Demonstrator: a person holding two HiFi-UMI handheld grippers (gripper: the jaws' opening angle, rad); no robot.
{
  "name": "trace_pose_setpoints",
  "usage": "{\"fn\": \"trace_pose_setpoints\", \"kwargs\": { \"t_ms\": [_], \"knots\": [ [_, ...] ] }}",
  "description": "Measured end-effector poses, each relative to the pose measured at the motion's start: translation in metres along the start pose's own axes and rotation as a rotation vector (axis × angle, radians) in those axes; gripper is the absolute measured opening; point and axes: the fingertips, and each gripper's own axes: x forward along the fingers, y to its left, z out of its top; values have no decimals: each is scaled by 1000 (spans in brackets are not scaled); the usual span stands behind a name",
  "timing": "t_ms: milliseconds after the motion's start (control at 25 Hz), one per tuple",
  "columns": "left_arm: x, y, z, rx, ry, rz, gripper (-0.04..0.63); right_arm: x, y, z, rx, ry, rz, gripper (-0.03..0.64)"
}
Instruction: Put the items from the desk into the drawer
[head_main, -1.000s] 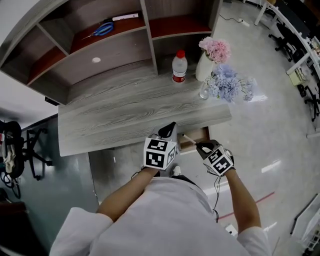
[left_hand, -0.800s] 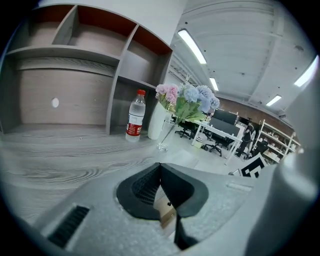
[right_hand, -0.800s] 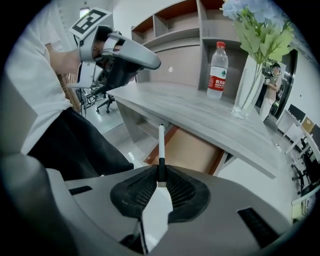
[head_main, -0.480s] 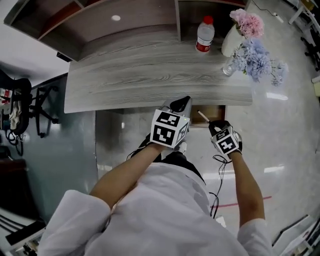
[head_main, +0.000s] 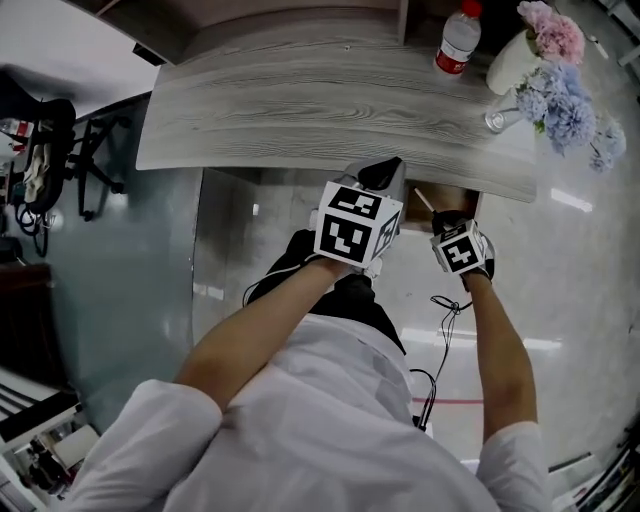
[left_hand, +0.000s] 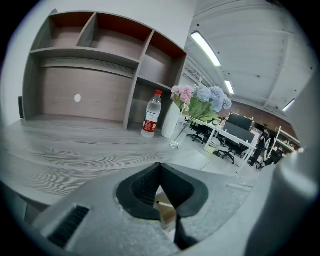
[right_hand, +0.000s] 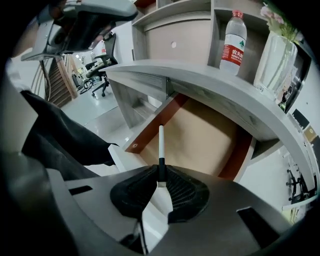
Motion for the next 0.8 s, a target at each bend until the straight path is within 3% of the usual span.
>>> {"fn": "trace_pose_setpoints", "kwargs": {
  "t_ms": [520,800],
  "knots": [
    [-27,13,-8,-26,-15,28,4,13,7,6,-47,30,-3,65],
    [-40,18,-13,-31,-13,13,3,-4,10,14,11,-17,-50,74]
  ]
}}
